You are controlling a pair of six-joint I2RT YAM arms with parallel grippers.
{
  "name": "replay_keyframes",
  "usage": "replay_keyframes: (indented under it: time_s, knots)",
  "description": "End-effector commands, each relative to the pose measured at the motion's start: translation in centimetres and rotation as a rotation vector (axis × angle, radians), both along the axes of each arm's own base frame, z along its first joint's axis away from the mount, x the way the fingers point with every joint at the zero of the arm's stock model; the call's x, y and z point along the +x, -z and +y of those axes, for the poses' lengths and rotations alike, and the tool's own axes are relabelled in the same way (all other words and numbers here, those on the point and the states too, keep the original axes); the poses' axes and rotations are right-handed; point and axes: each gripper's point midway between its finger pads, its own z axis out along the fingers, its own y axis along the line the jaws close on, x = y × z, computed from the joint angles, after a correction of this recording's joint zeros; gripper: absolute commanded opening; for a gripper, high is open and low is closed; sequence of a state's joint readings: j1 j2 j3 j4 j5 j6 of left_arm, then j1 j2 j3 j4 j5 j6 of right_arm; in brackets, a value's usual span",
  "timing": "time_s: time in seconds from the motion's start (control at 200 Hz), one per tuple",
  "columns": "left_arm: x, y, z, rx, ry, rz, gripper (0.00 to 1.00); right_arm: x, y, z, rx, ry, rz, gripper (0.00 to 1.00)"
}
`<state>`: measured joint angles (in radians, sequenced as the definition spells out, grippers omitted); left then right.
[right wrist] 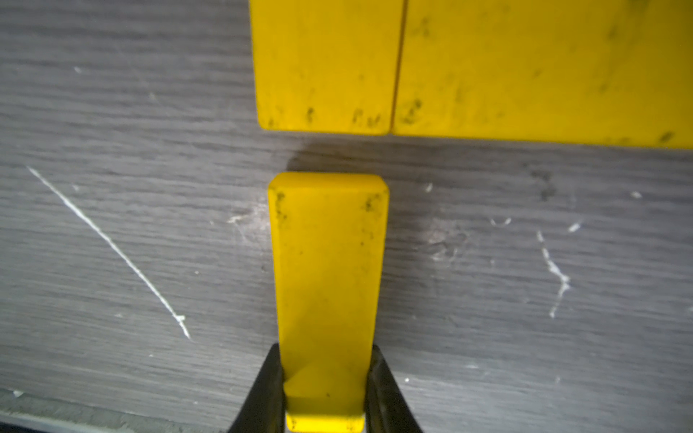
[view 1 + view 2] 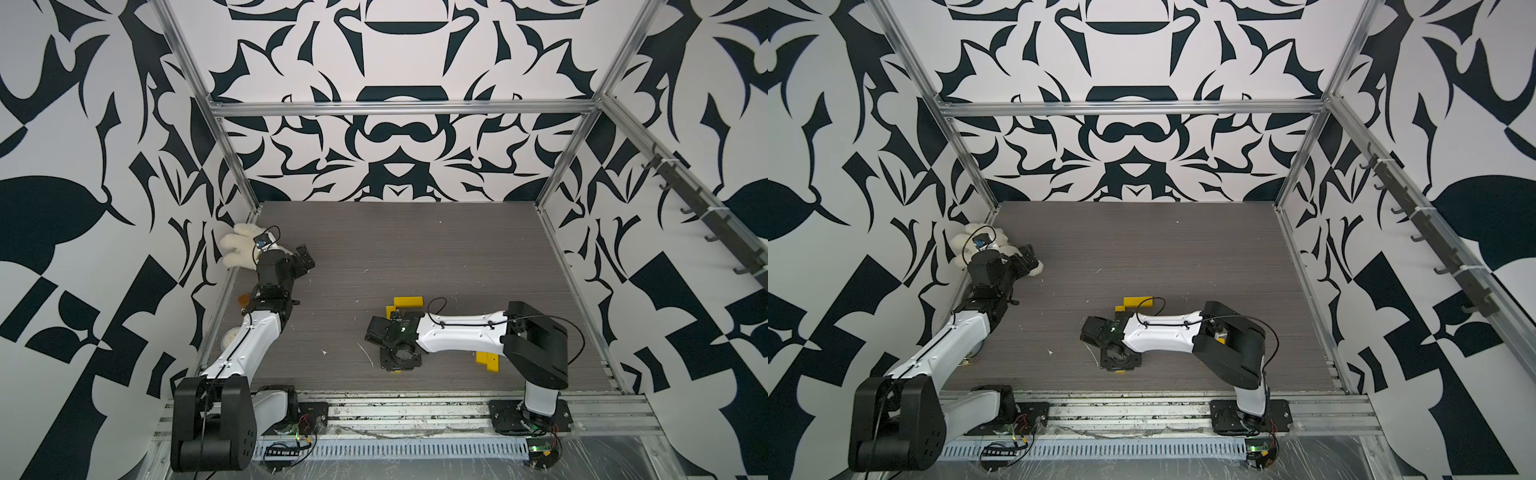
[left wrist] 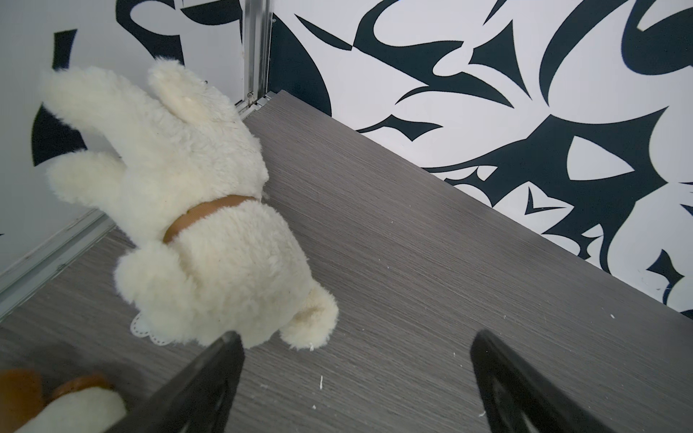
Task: Assemble the number 8 with building blocks
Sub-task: Assemble the building block at the center of the board.
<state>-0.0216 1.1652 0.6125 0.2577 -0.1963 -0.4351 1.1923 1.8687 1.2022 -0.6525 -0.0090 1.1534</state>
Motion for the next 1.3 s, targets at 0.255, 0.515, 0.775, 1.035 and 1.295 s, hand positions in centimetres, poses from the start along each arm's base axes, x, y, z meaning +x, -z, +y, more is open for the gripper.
replay_keyframes:
  time_s: [0.255, 0.515, 0.775, 1.035, 1.295]
  knots:
    - [-0.4, -0.3, 0.0, -0.011, 0.002, -0.017, 0.99, 1.1, 0.1, -1.4, -0.052, 0.026, -0.049, 0.02]
    - [-0.4, -0.2, 0.1, -0.012, 0.001, -0.015, 0.99, 1.6, 0.2, -1.3, -0.053, 0.019, -0.043, 0.04]
    - [-0.4, -0.2, 0.1, -0.011, 0.001, -0.015, 0.99, 1.6, 0.5, -0.8, -0.041, -0.017, -0.029, 0.23]
    - [-0.3, -0.1, 0.0, -0.011, 0.004, -0.015, 0.99, 1.5, 0.5, -0.3, -0.035, -0.049, -0.015, 0.57]
    - [-0.4, -0.2, 0.0, -0.012, 0.006, -0.021, 0.99, 1.2, -0.6, -0.8, -0.040, -0.056, -0.022, 0.63]
